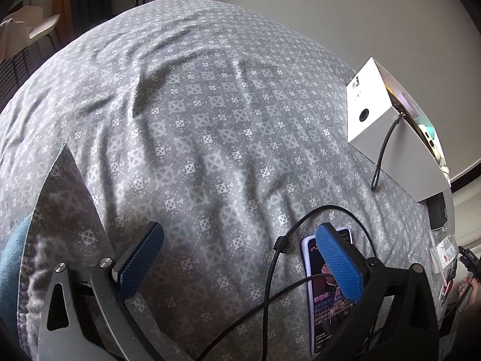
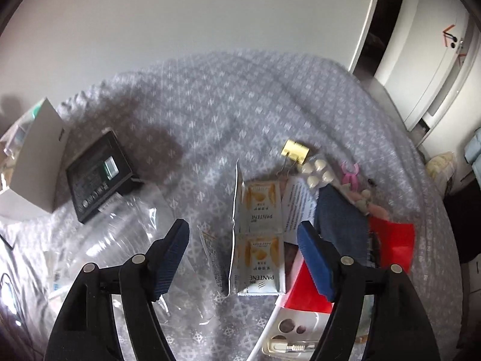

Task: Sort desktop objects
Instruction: 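Lift the sachet strip off the pile with the right gripper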

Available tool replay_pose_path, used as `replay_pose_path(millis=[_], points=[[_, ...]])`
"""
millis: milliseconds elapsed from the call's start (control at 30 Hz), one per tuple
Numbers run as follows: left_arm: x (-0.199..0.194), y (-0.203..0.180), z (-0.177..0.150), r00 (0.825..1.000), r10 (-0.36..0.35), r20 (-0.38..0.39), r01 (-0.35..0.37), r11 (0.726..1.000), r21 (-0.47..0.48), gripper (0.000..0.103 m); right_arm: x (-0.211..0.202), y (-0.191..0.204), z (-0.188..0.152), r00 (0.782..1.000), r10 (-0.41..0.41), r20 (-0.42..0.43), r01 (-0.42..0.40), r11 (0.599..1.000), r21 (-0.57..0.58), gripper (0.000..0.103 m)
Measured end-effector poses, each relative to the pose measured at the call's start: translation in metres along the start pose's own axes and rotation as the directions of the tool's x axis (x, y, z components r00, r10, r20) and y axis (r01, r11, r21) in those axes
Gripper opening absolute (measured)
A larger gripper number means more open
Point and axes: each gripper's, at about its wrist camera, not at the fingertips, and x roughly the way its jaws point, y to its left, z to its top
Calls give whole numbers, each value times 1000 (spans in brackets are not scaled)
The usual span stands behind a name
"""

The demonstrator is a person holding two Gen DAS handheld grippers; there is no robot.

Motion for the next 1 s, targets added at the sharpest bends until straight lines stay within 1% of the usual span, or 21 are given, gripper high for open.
replay_pose_path(millis=[33,67,100,133,167,200,233,300,333,400,467,500,533,600,667,700,767,800,867,933,1000], points=[[2,-1,0,1000,10,-6,-10,1000,7,102,12,-1,0,999,-40,-32,40,999,-14,74],[4,-3,-1,1000,20,-11,-20,1000,16,102,25,-2,-1,996,-63,-58,62,998,-20,72],[5,-5,-2,999,30,-16,-30,999,26,102,35,-3,-3,996,-46,-73,45,999,-14,63],[7,-6,-3,999,40,-20,-39,999,35,102,43,-4,-5,996,-12,-83,12,1000,-7,57],[8,-9,-3,998,51,-23,-50,998,45,102,52,-4,-7,995,1,-100,-2,1000,-7,38],[10,-10,-4,998,60,-26,-59,997,53,102,60,-2,-9,993,-9,-116,7,1000,-17,17],[11,-11,-4,997,68,-28,-66,996,60,102,67,-2,-11,992,-10,-125,7,1000,-20,11],[13,-13,-4,996,78,-33,-76,995,69,102,68,-2,-12,994,-6,-105,5,1000,-10,2],[14,-14,-4,996,81,-35,-79,994,73,102,65,-3,-11,996,1,-92,-1,1000,2,2],[14,-15,-4,996,82,-33,-79,994,79,102,48,-8,-10,998,48,-37,-46,997,58,2],[13,-15,-4,997,73,-29,-71,994,79,102,21,-13,-6,994,104,36,-107,990,97,2],[12,-14,-4,997,65,-28,-63,995,75,102,3,-13,-4,988,134,75,-141,985,102,2],[11,-14,-4,998,56,-26,-54,996,71,102,-16,-11,-1,978,173,114,-184,978,96,2],[10,-13,-3,999,38,-22,-36,997,61,102,-54,2,5,959,221,178,-234,971,56,1],[7,-11,-2,1000,21,-11,-21,998,53,102,-89,19,13,934,276,228,-286,958,11,2],[5,-11,-2,1000,18,-3,-17,999,51,102,-111,32,16,912,320,256,-327,945,-16,2],[2,-9,-1,1000,23,20,-24,999,48,102,-143,62,23,874,395,282,-392,917,-69,2],[0,-6,0,999,29,31,-31,999,43,102,-161,83,26,853,436,288,-423,899,-109,2],[-2,0,0,998,46,48,-47,999,26,102,-188,123,27,816,502,284,-471,865,-176,2],[-3,8,1,996,74,57,-74,997,1,102,-210,172,27,773,581,255,-532,813,-237,2],[-3,19,1,994,90,60,-88,996,-33,102,-225,226,26,719,664,205,-601,743,-295,2]])
